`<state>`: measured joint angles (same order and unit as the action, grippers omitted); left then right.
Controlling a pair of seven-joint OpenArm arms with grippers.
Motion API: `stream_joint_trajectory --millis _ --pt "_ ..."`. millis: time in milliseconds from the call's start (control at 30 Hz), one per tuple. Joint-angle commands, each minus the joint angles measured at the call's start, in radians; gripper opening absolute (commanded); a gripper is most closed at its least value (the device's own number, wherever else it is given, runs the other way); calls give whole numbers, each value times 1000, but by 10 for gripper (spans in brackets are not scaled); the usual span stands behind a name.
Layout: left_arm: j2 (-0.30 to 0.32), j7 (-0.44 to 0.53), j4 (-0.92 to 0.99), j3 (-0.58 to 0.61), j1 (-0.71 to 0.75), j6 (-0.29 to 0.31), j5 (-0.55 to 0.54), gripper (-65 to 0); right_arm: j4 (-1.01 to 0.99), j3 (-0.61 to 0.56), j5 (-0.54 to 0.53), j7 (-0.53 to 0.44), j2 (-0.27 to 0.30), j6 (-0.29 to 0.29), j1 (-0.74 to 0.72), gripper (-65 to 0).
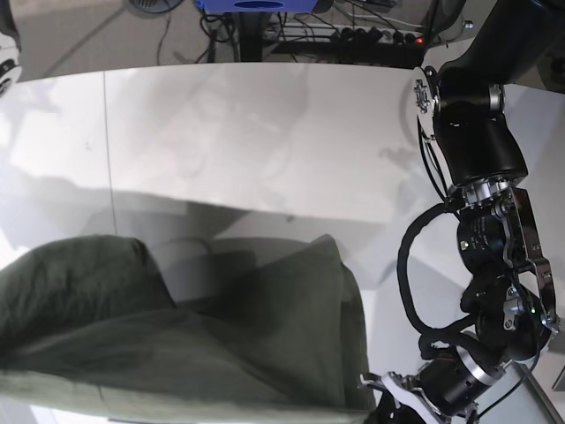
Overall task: Layout the t-shirt on the table in an organized manner, then fold the t-shirt properly
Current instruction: 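Raise the held shirt high with both grippers and shake it out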
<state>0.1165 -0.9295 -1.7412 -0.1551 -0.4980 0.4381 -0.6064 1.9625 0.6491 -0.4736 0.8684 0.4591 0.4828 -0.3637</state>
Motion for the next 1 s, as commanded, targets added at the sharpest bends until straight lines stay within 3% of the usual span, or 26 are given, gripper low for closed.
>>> stream_joint_trajectory --millis 0,133,433,767,867,967 --pt "4 33 -15 -2 -44 -3 -17 -650 13 -12 -15 -35 33 -2 -36 -647" --pt "1 34 -13 -4 -83 -3 -19 -650 13 -71 -12 -35 42 -2 -119 -647" --pt "-15 30 22 -96 -182 -3 -20 -650 7 -74 -10 -35 106 -3 -225 -647" --pt "-16 36 62 -103 -279 -3 -20 -650 5 -76 -10 -39 109 -3 -335 -647" --pt "-18 37 82 -108 -296 -3 -20 -650 -10 -128 -10 -39 109 -3 -392 -647" --pt "-39 37 86 -185 -298 -3 -20 -650 -35 -162 -9 -35 117 -3 -401 -647"
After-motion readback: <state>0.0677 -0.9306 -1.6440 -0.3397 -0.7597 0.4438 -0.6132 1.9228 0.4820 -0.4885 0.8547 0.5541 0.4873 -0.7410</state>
